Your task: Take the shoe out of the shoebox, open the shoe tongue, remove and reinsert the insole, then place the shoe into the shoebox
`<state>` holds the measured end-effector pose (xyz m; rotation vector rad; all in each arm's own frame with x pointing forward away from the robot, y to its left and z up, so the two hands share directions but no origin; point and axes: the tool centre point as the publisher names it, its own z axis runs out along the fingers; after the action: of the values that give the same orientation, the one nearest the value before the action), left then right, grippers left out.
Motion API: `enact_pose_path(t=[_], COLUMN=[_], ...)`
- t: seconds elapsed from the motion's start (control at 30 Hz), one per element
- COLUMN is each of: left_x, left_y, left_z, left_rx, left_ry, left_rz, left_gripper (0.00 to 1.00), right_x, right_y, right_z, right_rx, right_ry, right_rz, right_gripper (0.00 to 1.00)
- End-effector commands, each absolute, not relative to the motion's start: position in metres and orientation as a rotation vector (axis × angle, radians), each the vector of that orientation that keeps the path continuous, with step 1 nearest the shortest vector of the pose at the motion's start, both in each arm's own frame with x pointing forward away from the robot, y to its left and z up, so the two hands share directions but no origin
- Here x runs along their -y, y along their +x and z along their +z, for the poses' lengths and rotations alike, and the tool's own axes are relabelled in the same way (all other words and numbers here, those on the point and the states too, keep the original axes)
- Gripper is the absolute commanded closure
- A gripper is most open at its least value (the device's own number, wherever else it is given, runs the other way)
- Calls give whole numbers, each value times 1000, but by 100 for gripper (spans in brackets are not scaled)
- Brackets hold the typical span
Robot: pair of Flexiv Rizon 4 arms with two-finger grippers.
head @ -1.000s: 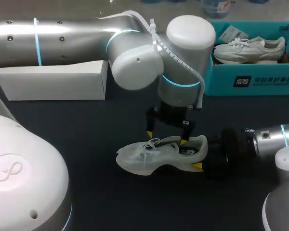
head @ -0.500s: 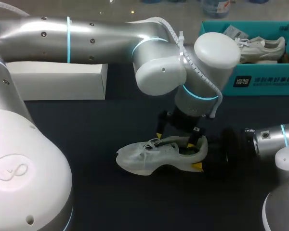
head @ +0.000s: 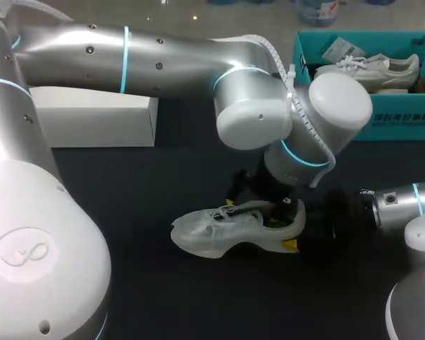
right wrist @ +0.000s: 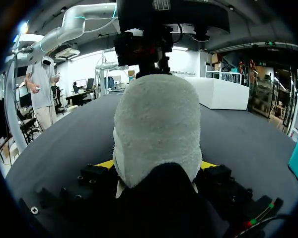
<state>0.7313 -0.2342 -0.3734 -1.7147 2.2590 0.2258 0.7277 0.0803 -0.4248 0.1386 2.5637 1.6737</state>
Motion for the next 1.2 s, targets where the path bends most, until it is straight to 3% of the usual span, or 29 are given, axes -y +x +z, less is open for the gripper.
enact_pose_path(t=[0.03,0.5,0.93,1.07,1.2], left_x=[227,185,186,190,193], left_y=[733,733,719,713,708], left_z=[-376,-350,-335,-328,-321], left_rx=[-2241,-2151,-2283,-2341,-2444], left_ry=[-1718,-1933,-2106,-2136,-2199], left_rz=[241,289,297,297,295], left_gripper=[0,0,0,48,59], right_x=[-84,-84,-84,-84,-84], right_y=[728,728,728,728,728], right_z=[-428,-428,-428,-428,-428], right_rx=[-2568,-2568,-2568,-2568,-2568], right_ry=[141,141,141,141,141], right_rz=[1667,1667,1667,1667,1667], right_gripper=[100,100,100,100,100])
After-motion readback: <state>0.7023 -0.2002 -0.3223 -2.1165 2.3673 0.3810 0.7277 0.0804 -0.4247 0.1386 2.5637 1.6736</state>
